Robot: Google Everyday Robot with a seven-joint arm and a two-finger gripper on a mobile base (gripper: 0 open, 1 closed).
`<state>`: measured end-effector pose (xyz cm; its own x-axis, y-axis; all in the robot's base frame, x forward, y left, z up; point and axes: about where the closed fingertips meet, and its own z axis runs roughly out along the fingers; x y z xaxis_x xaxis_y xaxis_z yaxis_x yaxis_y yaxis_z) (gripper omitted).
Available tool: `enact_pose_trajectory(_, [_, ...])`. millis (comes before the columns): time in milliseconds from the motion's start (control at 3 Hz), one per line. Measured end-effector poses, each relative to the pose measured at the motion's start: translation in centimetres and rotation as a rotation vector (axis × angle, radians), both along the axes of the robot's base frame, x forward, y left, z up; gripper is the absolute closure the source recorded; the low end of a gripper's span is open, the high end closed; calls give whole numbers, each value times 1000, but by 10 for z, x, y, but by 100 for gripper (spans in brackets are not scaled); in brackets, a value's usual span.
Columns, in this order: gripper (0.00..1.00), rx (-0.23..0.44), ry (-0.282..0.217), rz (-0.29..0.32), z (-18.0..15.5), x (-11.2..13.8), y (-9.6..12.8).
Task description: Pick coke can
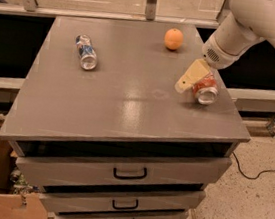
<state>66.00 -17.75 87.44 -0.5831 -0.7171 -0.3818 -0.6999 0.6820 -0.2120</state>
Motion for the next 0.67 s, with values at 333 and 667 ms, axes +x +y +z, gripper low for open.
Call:
enact_pose_trajectory(333, [0, 21, 24, -128, -8, 8, -15])
enact_pose_trajectory(667, [20, 50, 63, -223, -19, 11, -27])
